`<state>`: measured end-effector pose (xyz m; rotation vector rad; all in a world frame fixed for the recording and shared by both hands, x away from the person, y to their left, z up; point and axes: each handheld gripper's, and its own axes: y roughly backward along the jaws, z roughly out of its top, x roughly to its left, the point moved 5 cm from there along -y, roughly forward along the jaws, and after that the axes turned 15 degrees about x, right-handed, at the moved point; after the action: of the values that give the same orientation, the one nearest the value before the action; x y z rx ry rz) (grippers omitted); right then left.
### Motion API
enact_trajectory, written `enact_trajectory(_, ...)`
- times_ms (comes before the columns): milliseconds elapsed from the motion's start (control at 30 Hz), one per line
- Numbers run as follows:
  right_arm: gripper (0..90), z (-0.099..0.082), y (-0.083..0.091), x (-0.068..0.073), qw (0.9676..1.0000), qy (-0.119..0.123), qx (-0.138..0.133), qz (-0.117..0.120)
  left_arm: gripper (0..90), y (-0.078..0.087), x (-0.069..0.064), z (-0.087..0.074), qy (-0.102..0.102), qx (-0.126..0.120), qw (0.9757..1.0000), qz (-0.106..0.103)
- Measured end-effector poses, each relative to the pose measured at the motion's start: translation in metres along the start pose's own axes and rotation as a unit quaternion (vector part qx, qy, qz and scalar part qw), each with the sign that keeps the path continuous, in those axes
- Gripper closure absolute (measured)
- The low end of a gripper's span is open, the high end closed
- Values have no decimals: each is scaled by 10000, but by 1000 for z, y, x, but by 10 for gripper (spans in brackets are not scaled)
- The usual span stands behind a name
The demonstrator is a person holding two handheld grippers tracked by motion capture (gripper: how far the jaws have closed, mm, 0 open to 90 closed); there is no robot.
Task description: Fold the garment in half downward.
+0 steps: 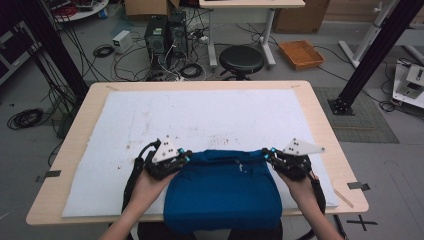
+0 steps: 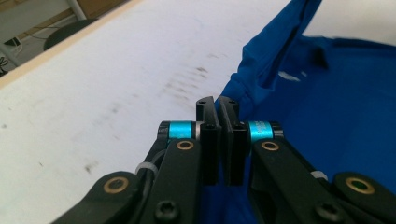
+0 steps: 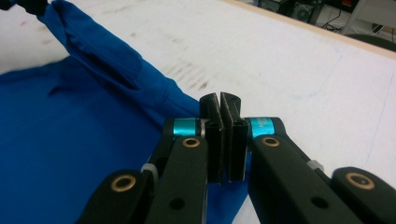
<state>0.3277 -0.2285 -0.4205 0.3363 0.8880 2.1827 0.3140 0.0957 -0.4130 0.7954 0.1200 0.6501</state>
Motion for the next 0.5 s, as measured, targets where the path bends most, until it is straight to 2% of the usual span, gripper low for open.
enact_trajectory(33,889,-6,3,6,10000,33,18,-5,871,3,-7,-4,-63,34,10000,7)
enact_trajectory(67,889,-6,3,6,10000,33,18,-5,871,3,-7,-4,-63,34,10000,7)
enact_trajectory(100,889,-19,8,17,9999,122,50,-22,871,8,-22,-12,-237,76,9997,20)
enact_trajectory(233,889,-39,19,37,9994,279,162,-116,871,16,-49,-25,-574,185,9982,54)
enact_trajectory(300,889,-49,24,46,9992,323,192,-123,871,19,-61,-32,-706,214,9973,66)
enact_trajectory(333,889,-49,24,46,9992,323,192,-123,871,19,-61,-32,-706,214,9973,66)
enact_trajectory(367,889,-57,27,54,9989,375,248,-148,871,20,-71,-39,-832,308,9960,70)
enact_trajectory(500,887,-73,32,68,9981,458,394,-148,870,19,-88,-53,-1024,482,9936,18)
